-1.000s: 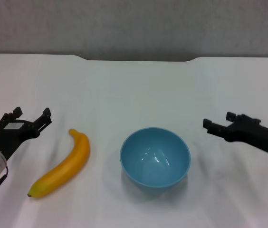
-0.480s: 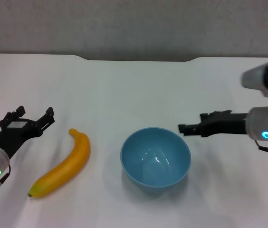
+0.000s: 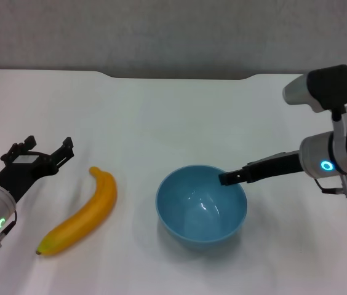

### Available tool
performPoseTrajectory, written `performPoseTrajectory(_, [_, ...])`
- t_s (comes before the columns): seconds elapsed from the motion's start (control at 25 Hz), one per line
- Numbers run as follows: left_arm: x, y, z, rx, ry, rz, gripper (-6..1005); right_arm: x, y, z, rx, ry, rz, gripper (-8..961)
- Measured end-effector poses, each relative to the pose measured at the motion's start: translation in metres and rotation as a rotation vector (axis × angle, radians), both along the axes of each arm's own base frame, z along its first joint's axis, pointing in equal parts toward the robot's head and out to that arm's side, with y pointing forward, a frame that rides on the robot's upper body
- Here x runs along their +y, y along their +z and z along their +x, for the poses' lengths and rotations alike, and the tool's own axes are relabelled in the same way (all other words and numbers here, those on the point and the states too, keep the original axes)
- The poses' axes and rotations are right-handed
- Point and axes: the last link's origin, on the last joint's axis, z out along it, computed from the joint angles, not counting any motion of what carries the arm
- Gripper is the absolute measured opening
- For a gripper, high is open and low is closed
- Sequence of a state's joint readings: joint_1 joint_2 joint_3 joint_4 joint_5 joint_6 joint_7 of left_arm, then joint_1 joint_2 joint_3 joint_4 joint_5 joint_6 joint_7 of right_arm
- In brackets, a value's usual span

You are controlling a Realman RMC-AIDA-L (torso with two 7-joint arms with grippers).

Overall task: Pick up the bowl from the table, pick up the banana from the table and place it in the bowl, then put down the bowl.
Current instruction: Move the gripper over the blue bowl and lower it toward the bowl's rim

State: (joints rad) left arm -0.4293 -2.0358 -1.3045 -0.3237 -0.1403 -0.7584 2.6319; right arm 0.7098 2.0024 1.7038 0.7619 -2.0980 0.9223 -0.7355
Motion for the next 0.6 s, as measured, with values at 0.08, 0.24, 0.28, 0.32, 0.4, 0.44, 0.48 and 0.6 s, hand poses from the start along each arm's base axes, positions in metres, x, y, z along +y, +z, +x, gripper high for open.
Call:
performPoseTrajectory(0.08, [0.0,0.0,0.0,-0.001,0.001,0.002,908,0.002,-0.003,-0.001,-0.007,-0.009,-0.019,903])
performPoseTrajectory(0.24, [0.002,0.002,0.002,-0.008,-0.005,0.009,908,0.006,-0.013,-0.002,-0.038,-0.025,-0.051,903])
performPoseTrajectory(0.28, [0.003,0.002,0.003,-0.01,-0.007,0.01,908,0.007,-0.015,-0.003,-0.043,-0.028,-0.059,903])
performPoseTrajectory(0.32, [0.003,0.002,0.003,-0.01,-0.007,0.011,908,0.007,-0.017,-0.003,-0.049,-0.033,-0.069,883])
performPoseTrajectory(0.4, [0.003,0.002,0.004,-0.011,-0.01,0.012,908,0.006,-0.02,-0.002,-0.058,-0.04,-0.082,844])
performPoseTrajectory(0.44, [0.004,0.003,0.005,-0.012,-0.013,0.012,908,0.006,-0.021,-0.002,-0.06,-0.043,-0.084,824])
performPoseTrajectory(0.48, [0.005,0.003,0.006,-0.012,-0.016,0.013,908,0.006,-0.021,-0.001,-0.059,-0.045,-0.085,805])
performPoseTrajectory(0.6, [0.005,0.003,0.008,-0.013,-0.021,0.014,908,0.005,-0.023,-0.001,-0.052,-0.051,-0.086,775])
